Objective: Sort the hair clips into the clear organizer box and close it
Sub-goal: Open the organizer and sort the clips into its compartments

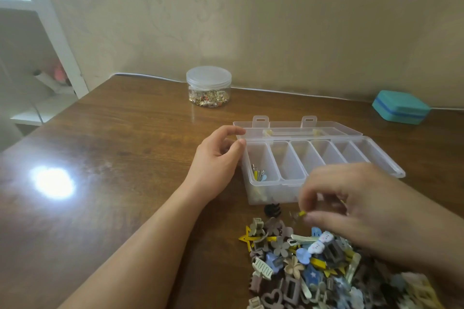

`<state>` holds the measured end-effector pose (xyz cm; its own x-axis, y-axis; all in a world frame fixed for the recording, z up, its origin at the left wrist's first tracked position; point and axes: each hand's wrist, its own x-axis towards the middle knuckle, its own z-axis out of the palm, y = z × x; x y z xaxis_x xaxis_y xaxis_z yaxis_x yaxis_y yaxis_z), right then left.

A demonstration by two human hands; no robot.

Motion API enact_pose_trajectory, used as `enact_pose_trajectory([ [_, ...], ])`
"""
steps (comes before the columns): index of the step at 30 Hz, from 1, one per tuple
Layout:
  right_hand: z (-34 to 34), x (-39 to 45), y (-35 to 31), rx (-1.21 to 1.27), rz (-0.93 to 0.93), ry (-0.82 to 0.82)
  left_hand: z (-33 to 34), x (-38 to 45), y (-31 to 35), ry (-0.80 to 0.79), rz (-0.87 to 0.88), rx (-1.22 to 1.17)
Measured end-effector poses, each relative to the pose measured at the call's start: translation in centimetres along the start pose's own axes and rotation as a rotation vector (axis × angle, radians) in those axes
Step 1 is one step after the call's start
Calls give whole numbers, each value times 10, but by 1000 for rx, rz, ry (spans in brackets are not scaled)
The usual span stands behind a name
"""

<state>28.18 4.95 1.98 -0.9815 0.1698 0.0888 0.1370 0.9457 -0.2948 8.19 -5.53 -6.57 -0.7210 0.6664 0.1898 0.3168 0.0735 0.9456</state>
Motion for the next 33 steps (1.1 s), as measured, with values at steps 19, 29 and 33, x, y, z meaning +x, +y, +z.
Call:
enact_pose_trajectory([
  [19,17,16,-3,110,-35,226,1,1,0,9,-4,-1],
  [29,12,1,-5,-182,7,-224,0,-1,1,12,-6,18],
  [33,18,5,-6,-164,18,-225,0,0,1,12,-9,13],
])
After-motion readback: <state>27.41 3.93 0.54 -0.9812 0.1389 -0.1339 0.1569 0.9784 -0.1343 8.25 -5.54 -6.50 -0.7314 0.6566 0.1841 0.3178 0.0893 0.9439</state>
